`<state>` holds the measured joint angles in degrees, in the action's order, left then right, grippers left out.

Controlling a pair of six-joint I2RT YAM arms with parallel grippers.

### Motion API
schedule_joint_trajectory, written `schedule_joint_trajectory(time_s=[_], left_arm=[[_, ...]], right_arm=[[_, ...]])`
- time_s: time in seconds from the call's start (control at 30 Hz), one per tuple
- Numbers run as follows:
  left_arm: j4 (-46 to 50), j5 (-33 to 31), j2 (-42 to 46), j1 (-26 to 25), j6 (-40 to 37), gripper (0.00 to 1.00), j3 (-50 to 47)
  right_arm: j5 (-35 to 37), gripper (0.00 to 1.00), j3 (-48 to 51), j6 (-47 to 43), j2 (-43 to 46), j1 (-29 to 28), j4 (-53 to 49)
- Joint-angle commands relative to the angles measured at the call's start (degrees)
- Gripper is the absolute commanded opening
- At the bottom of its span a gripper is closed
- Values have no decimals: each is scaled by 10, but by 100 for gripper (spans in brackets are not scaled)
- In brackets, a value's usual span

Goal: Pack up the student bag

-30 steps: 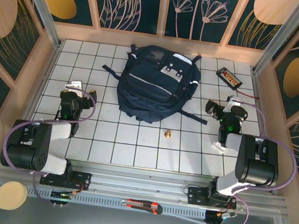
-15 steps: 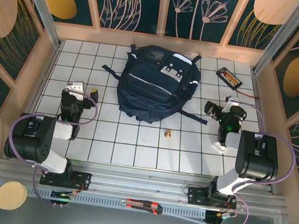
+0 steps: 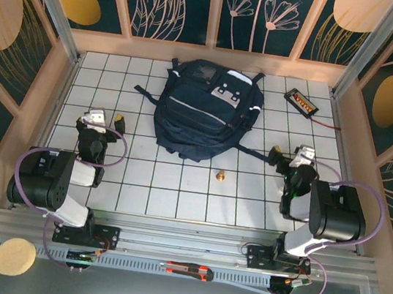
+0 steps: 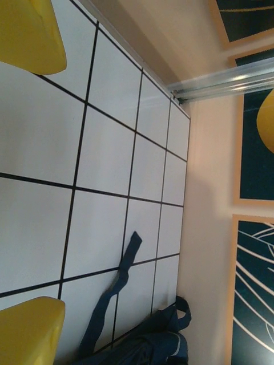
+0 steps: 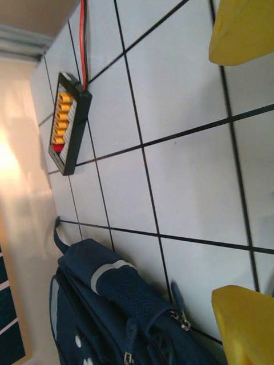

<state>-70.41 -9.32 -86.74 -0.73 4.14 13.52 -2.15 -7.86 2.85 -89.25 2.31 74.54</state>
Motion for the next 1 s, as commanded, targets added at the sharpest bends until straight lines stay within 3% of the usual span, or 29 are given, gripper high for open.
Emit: schedule_joint_trajectory(time_s=[0.0,0.2,0.97], left_arm=[[-37,-10,-2,4,11,99,-6],[-38,-9,-2,4,11,99,-7],[-31,11,-3,4,3,99,-2]], right_arm=[[60,99,11,-16,-8,-14,133],[68,99,-39,-14,-6,-15,34],[65,99,-40,-16,-6,-16,34]])
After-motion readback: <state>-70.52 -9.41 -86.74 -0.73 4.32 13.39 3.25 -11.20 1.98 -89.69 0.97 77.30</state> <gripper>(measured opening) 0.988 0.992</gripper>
